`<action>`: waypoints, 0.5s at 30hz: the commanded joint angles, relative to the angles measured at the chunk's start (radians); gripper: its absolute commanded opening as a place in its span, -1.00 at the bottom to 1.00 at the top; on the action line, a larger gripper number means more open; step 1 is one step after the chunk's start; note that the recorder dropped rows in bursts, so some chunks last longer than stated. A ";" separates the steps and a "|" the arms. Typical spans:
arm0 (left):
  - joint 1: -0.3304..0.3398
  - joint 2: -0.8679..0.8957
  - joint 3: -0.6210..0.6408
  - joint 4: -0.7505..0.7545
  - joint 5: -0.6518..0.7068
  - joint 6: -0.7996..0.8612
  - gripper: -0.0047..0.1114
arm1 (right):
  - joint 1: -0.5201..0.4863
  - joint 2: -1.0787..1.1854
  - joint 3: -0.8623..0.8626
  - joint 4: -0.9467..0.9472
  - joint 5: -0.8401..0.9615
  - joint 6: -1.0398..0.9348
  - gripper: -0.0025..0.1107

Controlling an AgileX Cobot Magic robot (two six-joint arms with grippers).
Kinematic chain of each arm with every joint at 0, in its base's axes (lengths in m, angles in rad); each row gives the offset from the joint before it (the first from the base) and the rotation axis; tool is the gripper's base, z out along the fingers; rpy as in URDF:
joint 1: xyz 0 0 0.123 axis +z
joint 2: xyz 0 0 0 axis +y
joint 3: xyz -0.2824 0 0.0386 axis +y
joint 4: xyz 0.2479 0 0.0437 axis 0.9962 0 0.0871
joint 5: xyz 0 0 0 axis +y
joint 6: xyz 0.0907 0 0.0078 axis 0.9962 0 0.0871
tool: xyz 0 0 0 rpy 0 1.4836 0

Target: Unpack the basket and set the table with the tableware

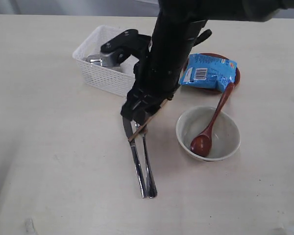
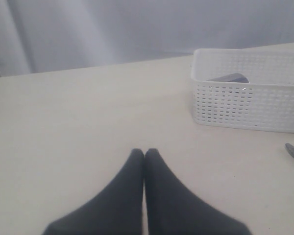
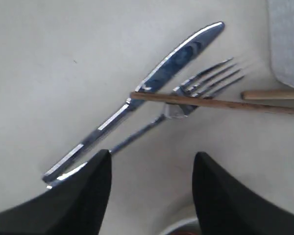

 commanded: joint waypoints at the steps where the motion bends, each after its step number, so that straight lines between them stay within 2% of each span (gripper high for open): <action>1: 0.002 -0.003 0.002 0.005 -0.003 0.000 -0.92 | 0.038 0.021 -0.013 -0.342 -0.090 0.357 -0.09; 3: 0.002 -0.003 0.002 0.005 -0.003 0.000 -0.92 | 0.018 0.031 -0.040 -0.437 -0.098 0.591 -0.09; 4: 0.002 -0.003 0.002 0.005 -0.003 0.000 -0.92 | 0.000 0.032 -0.060 -0.428 -0.096 0.643 -0.09; 8: 0.002 -0.003 0.002 0.005 -0.003 0.000 -0.92 | -0.105 0.036 -0.164 -0.204 -0.081 0.661 -0.09; 12: 0.002 -0.003 0.002 0.005 -0.003 0.000 -0.92 | -0.252 0.064 -0.239 0.006 -0.072 0.644 -0.11; 14: 0.002 -0.003 0.002 0.005 -0.003 0.000 -0.92 | -0.287 0.086 -0.248 0.047 -0.057 0.632 -0.25; 15: 0.002 -0.003 0.002 0.005 -0.003 0.000 -0.92 | -0.295 0.105 -0.250 0.062 -0.043 0.618 -0.40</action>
